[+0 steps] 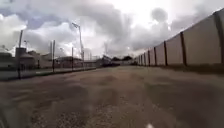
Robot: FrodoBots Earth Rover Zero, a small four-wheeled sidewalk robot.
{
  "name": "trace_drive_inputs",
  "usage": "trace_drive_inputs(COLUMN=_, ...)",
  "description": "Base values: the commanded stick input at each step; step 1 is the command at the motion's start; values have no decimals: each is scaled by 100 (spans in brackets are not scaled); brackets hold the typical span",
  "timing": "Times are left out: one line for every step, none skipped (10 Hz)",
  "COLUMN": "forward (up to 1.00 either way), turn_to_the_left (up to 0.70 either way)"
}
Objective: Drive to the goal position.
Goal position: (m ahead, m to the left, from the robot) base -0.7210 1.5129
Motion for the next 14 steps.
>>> trace_drive_inputs(forward=30, turn_to_the_left=0)
trace_drive_inputs(forward=30, turn_to_the_left=0)
trace_drive_inputs(forward=30, turn_to_the_left=0)
trace_drive_inputs(forward=30, turn_to_the_left=0)
trace_drive_inputs(forward=30, turn_to_the_left=0)
trace_drive_inputs(forward=30, turn_to_the_left=0)
trace_drive_inputs(forward=30, turn_to_the_left=0)
trace_drive_inputs(forward=30, turn_to_the_left=0)
trace_drive_inputs(forward=30, turn_to_the_left=0)
trace_drive_inputs(forward=30, turn_to_the_left=0)
trace_drive_inputs(forward=30, turn_to_the_left=0)
trace_drive_inputs(forward=30, turn_to_the_left=0)
trace_drive_inputs(forward=30, turn_to_the_left=0)
trace_drive_inputs(forward=30, turn_to_the_left=0)
